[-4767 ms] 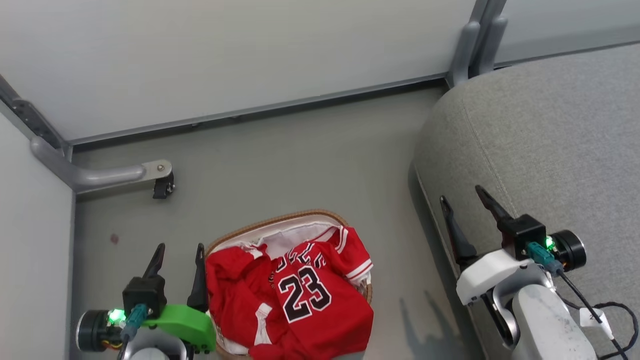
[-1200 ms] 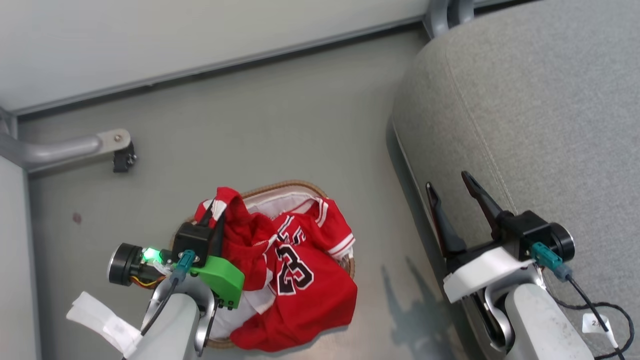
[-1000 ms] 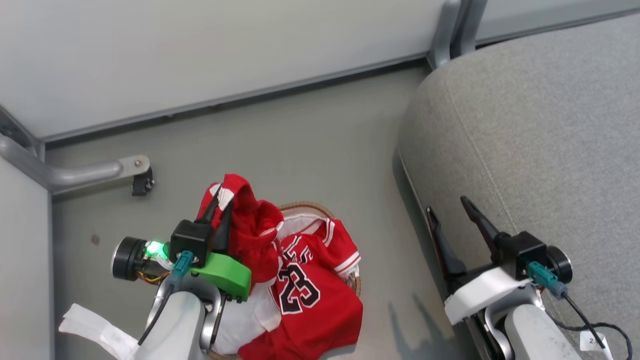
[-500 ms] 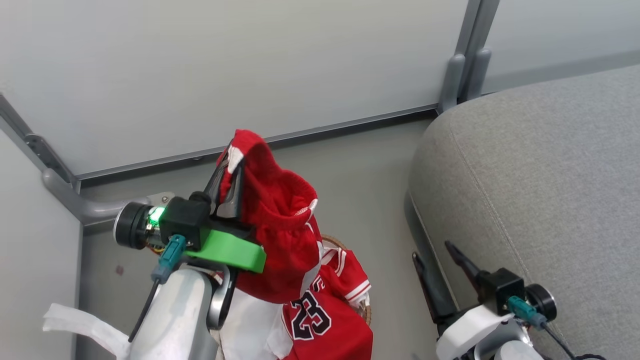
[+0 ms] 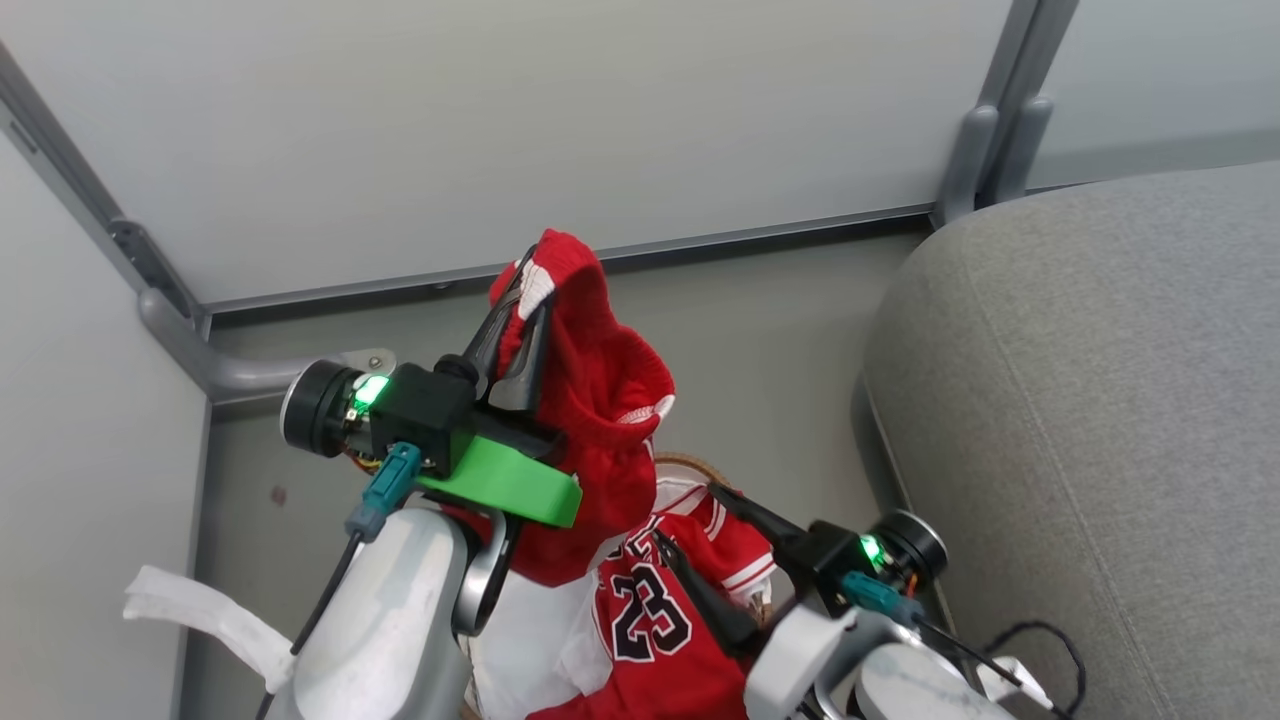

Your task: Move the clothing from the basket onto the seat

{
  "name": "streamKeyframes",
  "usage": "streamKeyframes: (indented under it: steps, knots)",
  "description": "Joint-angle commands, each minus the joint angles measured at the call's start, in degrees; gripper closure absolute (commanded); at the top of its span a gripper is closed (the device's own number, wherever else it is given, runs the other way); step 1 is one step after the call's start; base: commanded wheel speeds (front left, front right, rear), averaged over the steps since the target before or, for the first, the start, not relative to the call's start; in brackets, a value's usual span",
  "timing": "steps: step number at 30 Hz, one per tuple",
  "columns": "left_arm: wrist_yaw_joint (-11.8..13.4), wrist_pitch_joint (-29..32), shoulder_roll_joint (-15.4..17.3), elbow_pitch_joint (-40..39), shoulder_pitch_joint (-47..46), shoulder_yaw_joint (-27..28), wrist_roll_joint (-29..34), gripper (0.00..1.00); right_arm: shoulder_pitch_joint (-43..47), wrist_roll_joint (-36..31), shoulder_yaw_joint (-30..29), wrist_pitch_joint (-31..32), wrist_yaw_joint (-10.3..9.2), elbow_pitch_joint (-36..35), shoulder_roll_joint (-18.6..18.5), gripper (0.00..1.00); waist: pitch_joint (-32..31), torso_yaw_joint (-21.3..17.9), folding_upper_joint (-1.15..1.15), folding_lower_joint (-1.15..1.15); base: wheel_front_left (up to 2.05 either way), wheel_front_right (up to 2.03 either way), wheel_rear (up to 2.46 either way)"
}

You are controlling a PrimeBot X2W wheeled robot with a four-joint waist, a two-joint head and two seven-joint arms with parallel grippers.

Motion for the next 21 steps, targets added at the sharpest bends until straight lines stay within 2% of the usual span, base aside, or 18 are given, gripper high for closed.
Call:
streamKeyframes:
  steps: [1, 5, 15, 16, 17, 21]
  knots:
    - [0.3, -0.2, 0.1, 0.0, -1.2, -0.4, -0.5, 1.0, -2.1, 0.5, 1.3, -0.3, -0.04, 1.2, -0.3, 0.0, 1.2, 1.4, 0.0, 0.0, 0.0, 0.0, 0.0]
    - [0.6, -0.2, 0.1, 0.2, -2.9, -2.1, -1.4, 1.0, -6.9, 2.6, 3.4, -0.3, -0.04, 4.1, -0.2, 0.0, 2.1, 3.2, 0.0, 0.0, 0.0, 0.0, 0.0]
    - [1.6, -0.2, 0.1, -0.2, -5.8, -7.3, -3.5, 1.0, -13.4, 5.6, 4.1, -0.3, -0.04, 10.0, -0.2, 0.0, 3.7, 6.8, 0.0, 0.0, 0.0, 0.0, 0.0]
    - [1.7, -0.2, 0.1, -0.2, -6.0, -7.9, -3.7, 1.0, -13.6, 6.3, 4.8, -0.2, -0.04, 10.7, -0.3, 0.13, 3.8, 7.0, 0.0, 0.0, 0.0, 0.0, 0.0]
    - [1.9, -0.2, 0.1, -0.1, -6.2, -8.3, -4.0, 1.0, -14.0, 7.2, 5.4, -0.2, -0.04, 11.0, -0.2, 1.0, 3.8, 7.3, 0.0, 0.0, 0.0, 0.0, 0.0]
    - [2.5, -0.2, 0.1, 0.1, -6.6, -9.5, -4.9, 1.0, -14.7, 9.8, 5.5, -0.2, -0.05, 12.2, -0.3, 1.0, 3.9, 7.8, 0.0, 0.0, 0.0, 0.0, 0.0]
